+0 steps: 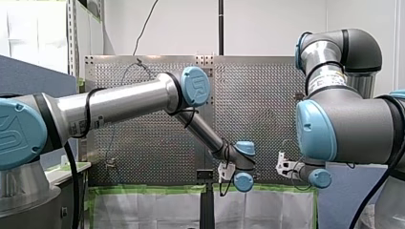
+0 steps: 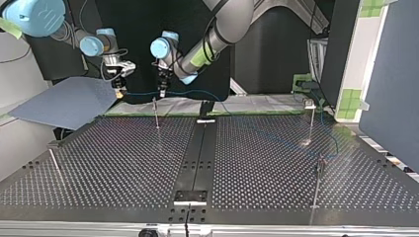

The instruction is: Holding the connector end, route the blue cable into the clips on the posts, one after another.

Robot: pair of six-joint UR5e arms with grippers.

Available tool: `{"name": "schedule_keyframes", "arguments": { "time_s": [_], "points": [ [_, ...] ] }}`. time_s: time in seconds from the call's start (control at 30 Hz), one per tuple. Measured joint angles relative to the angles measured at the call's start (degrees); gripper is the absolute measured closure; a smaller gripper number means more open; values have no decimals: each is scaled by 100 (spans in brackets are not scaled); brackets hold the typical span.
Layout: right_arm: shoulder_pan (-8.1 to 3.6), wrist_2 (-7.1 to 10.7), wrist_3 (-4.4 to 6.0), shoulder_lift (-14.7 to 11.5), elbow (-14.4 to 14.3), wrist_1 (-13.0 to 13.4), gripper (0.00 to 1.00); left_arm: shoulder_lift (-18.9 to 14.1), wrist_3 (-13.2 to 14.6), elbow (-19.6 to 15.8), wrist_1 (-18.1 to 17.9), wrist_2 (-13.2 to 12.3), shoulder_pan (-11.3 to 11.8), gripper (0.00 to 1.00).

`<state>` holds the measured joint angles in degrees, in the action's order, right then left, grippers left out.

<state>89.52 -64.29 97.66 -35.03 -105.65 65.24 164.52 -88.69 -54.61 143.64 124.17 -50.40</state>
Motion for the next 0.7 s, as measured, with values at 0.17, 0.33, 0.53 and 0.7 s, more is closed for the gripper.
{"name": "schedule_keyframes", "arguments": {
  "time_s": [0.17, 0.33, 0.53, 0.7],
  "points": [
    [0, -17, 15, 0, 63, -50, 100, 3, -240, 51, 14, -224, 43, 100],
    [-2, 25, 28, 1, 108, -58, 100, 3, -428, 87, 27, -301, 70, 100],
    [0, 52, 49, 3, 219, -148, 100, 5, -538, 129, 26, -362, 122, 100],
    [12, 70, 55, 6, 266, -180, 100, 125, -581, 283, 89, -385, 138, 100]
  ]
}}
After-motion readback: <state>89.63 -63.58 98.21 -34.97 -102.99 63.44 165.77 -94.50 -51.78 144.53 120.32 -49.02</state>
